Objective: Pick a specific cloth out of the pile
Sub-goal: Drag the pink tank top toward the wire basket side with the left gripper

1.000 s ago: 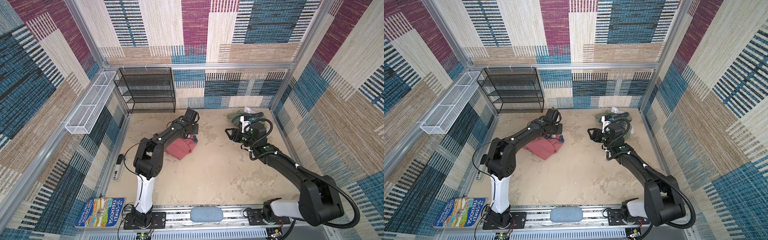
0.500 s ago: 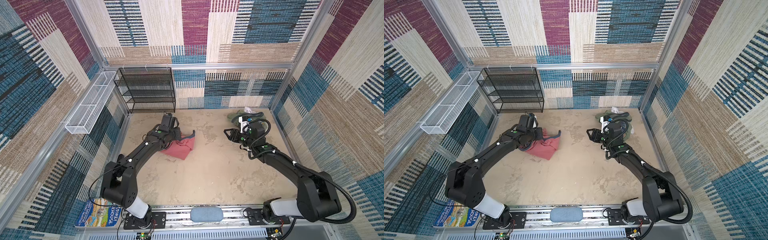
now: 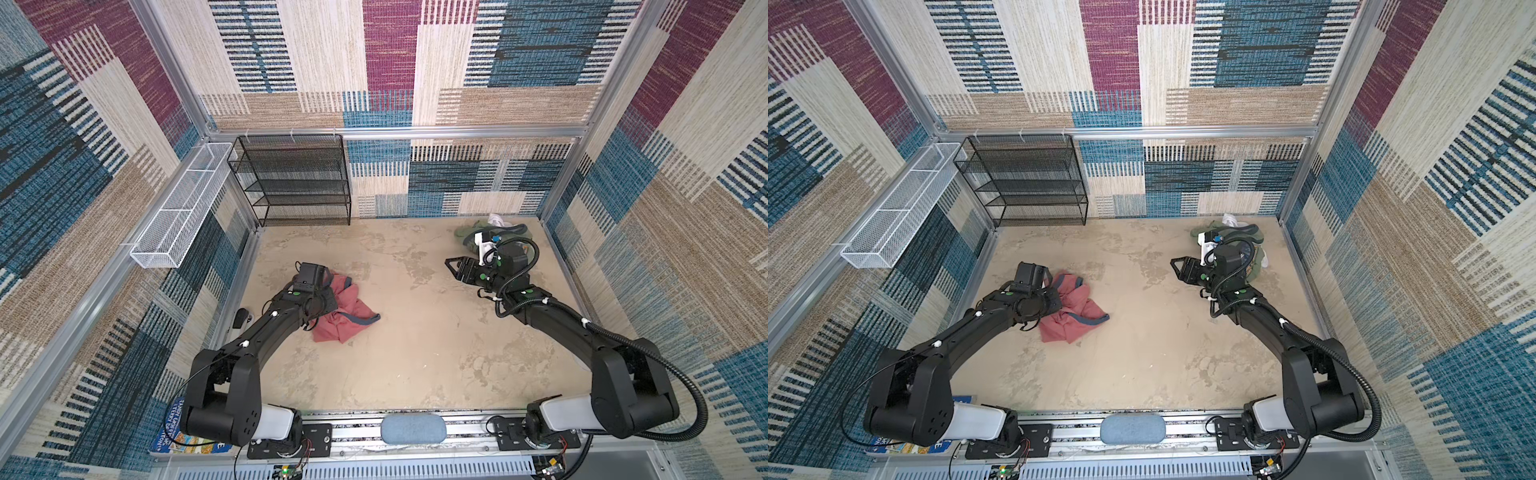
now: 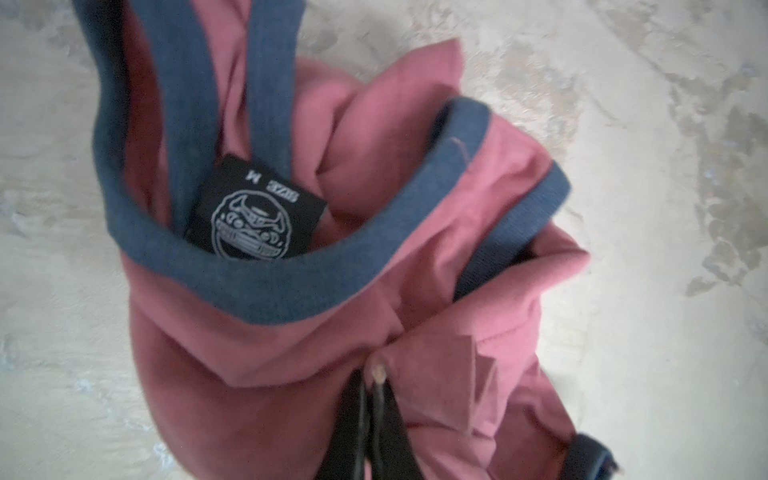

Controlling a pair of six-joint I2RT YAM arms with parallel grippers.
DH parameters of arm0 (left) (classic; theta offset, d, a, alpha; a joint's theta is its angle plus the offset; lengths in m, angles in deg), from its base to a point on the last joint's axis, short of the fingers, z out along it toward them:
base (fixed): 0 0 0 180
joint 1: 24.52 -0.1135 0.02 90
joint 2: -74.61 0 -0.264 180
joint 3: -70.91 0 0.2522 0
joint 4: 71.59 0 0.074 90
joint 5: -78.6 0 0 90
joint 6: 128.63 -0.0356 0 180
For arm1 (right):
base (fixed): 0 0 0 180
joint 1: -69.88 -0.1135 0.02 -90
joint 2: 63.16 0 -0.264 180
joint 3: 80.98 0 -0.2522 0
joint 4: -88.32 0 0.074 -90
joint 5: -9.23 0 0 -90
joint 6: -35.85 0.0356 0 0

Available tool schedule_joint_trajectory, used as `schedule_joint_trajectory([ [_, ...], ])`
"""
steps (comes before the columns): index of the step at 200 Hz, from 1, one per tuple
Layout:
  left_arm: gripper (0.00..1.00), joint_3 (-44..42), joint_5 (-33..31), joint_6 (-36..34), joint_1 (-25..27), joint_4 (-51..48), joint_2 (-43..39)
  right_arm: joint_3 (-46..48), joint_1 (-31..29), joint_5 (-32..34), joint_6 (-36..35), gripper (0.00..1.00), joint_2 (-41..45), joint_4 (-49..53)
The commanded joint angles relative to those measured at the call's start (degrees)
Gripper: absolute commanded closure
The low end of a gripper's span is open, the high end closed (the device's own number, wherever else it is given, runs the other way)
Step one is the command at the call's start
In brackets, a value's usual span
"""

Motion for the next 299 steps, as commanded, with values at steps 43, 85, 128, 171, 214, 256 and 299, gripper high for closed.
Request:
schedule_joint_trajectory([
  [43,1.0,-0.19,4.31,3.68,-3.24,5.14,8.64,-0.06,-0.01,-0.85,1.03,0.4,1.83,-1.68],
  [85,1.0,1.39,5.06,3.81,-4.27,6.56,11.48,0.16,0.04,0.26,0.85,0.39,3.41,-0.82],
  [128,1.0,4.18,5.99,3.0,-7.37,8.0,14.47,-0.59,0.04,-0.02,1.87,0.4,3.08,-0.77],
  [171,1.0,8.16,8.29,2.72,-12.18,9.68,19.01,-1.84,0.03,0.57,2.34,0.4,2.42,-0.45],
  [214,1.0,13.22,8.3,2.19,-16.22,10.36,23.14,-4.03,0.03,0.93,2.1,0.4,1.03,0.92],
  [256,1.0,17.78,9.15,2.46,-19.59,10.33,26.23,-6.04,-0.03,1.22,2.26,0.4,0.4,1.65],
  [299,1.0,20.71,10.69,2.28,-22.15,9.39,27.78,-6.16,0.04,2.29,2.77,0.4,0.64,1.87],
])
